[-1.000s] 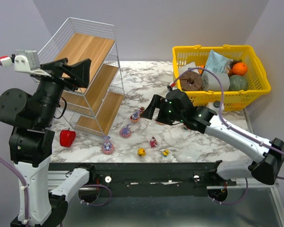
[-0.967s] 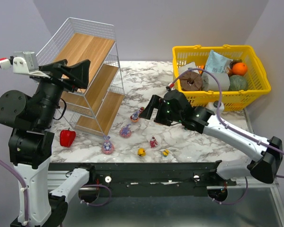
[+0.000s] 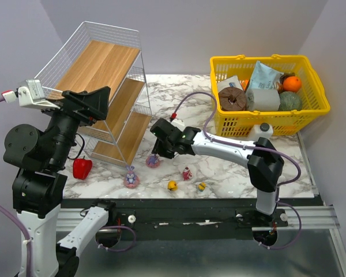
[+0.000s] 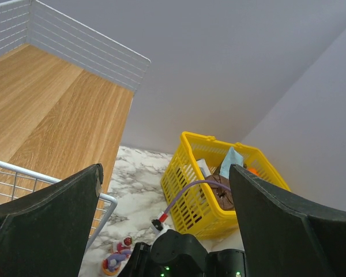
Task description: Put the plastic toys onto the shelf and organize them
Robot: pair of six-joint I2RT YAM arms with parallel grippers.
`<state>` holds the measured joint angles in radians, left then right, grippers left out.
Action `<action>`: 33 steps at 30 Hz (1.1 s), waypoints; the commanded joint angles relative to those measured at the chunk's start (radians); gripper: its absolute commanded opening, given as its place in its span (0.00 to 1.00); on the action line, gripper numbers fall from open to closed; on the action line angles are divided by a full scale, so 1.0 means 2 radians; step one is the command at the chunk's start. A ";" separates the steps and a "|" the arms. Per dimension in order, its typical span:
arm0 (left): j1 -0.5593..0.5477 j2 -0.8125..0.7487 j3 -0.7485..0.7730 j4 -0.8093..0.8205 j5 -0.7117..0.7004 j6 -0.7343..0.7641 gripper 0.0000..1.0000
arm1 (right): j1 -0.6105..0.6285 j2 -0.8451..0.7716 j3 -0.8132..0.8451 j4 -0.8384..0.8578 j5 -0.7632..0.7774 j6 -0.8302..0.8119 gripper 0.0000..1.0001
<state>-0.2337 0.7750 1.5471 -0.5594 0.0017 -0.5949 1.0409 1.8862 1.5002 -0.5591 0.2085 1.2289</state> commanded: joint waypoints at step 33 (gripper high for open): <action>-0.021 0.004 -0.014 -0.006 -0.055 0.024 0.99 | 0.016 0.079 0.131 0.008 -0.005 0.027 0.01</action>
<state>-0.2707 0.7773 1.5356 -0.5625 -0.0662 -0.5644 1.0500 1.9804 1.6703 -0.5674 0.1699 1.2343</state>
